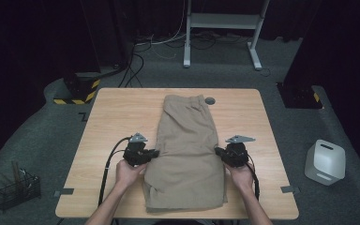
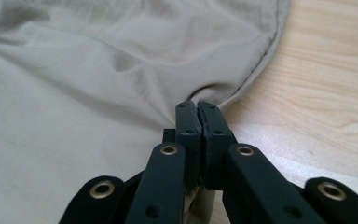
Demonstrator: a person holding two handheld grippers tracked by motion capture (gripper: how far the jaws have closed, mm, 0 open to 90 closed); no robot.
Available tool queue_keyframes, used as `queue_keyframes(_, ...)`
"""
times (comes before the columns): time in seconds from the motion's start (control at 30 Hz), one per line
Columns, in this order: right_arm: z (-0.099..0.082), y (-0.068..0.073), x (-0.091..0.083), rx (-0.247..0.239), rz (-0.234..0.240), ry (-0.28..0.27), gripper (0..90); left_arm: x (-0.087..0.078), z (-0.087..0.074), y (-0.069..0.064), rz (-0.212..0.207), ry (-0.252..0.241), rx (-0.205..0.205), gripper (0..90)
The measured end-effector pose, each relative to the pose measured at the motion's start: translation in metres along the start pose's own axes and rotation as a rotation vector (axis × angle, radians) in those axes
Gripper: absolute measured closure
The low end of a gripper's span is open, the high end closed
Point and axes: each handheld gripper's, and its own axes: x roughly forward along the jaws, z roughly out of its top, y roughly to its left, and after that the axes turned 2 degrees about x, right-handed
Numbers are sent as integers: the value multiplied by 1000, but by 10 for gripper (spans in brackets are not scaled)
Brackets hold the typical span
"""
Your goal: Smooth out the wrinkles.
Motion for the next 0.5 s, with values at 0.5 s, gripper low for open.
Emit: queue_keyframes(0.5,21,7,-29,-69,-27,-114,877,-25,31,-1,0,-106,25,844)
